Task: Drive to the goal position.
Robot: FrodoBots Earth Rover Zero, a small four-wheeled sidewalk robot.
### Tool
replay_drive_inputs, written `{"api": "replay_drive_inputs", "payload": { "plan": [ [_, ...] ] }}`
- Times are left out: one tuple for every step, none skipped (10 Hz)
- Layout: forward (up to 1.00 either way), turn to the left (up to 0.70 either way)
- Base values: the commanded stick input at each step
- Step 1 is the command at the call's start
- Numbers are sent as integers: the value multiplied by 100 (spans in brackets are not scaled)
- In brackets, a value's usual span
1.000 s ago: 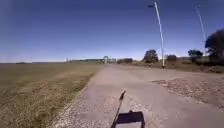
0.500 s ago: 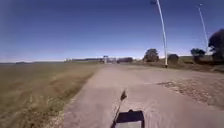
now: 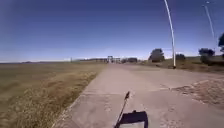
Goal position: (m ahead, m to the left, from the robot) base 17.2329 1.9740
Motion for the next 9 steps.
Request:
{"api": "replay_drive_inputs", "payload": {
  "plan": [
    [100, 0],
    [100, 0],
    [100, 0],
    [100, 0],
    [100, 0],
    [100, 0],
    [100, 0],
    [100, 0],
    [100, 0]
  ]
}}
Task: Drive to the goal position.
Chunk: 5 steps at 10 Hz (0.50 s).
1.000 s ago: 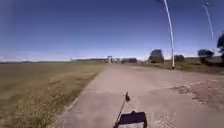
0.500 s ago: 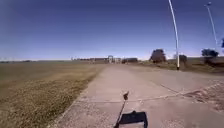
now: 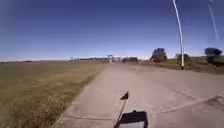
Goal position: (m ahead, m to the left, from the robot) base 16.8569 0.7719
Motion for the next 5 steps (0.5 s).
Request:
{"api": "replay_drive_inputs", "payload": {
  "plan": [
    [100, 0],
    [100, 0],
    [100, 0],
    [100, 0],
    [100, 0]
  ]
}}
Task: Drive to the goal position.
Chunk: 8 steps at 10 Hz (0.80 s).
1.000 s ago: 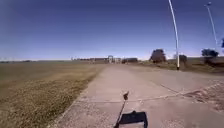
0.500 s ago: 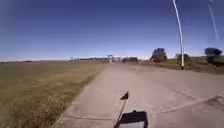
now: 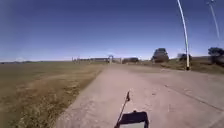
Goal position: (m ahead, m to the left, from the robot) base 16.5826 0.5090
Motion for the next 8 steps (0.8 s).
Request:
{"api": "replay_drive_inputs", "payload": {
  "plan": [
    [100, 0],
    [100, 0],
    [100, 0],
    [100, 0],
    [100, 0],
    [100, 0],
    [100, 0],
    [100, 0]
  ]
}}
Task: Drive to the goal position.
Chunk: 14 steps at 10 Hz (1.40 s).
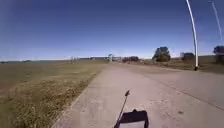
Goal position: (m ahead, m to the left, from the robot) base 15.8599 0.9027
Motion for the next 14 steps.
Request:
{"api": "replay_drive_inputs", "payload": {
  "plan": [
    [100, 0],
    [100, 0],
    [100, 0],
    [100, 0],
    [100, 0],
    [100, 0],
    [100, 0],
    [100, 0],
    [100, 0],
    [100, 0],
    [100, 0],
    [100, 0],
    [100, 0],
    [100, 0]
  ]
}}
